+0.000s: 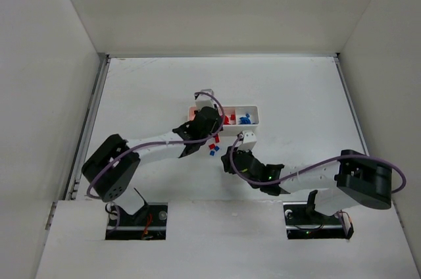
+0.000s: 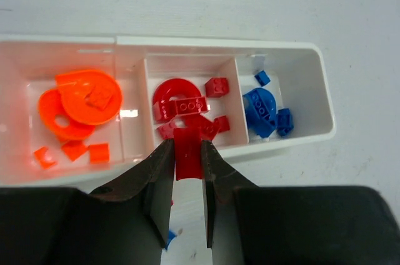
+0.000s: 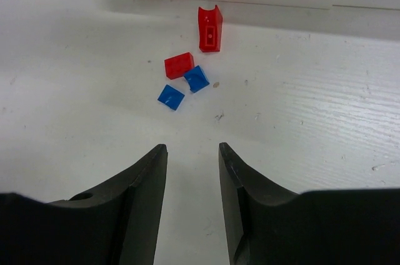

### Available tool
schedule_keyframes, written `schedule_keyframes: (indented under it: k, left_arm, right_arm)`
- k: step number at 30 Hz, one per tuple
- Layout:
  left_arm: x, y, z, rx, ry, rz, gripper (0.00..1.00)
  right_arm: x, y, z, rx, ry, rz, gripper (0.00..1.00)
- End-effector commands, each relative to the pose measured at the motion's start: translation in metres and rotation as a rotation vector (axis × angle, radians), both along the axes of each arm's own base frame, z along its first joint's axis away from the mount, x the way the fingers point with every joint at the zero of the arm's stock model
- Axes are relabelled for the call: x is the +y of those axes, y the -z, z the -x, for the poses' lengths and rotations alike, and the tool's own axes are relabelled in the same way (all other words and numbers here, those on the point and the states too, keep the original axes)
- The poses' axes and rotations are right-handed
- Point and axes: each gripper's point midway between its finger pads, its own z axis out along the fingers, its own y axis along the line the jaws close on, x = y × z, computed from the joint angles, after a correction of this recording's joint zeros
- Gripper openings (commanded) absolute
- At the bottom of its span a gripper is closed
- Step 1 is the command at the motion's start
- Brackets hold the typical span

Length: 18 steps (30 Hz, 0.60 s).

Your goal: Sort the legos into containers by color

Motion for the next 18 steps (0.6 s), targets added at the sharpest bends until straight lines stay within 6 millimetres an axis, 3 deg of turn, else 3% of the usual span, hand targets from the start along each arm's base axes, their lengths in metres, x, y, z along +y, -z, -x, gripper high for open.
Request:
schedule_keyframes:
  k: [1, 9, 14, 18]
  left_arm:
    - [-0.024, -0.015, -0.023, -0.028, 0.029, 0.039, 0.13]
    - [-0.032, 0.006, -0.045, 0.005, 0.004, 0.015, 0.17]
    - [-0.020, 0.006, -0.048, 0.004, -0.027, 0.022, 0.31]
    - [-0.004, -0.004, -0.044, -0.006, -0.053, 0.064, 0.34]
  right_arm:
    - [0.004, -0.002, -0.003, -0.004, 0.035, -0.039, 0.45]
    - [0.020, 0.006, -0.002, 0.001, 0.008, -0.012, 0.52]
    - [0.030, 0.004, -0.005, -0.015, -0.007, -0.001, 0.55]
    - [0.039, 0.006, -0.010, -0.027, -0.017, 0.020, 0.56]
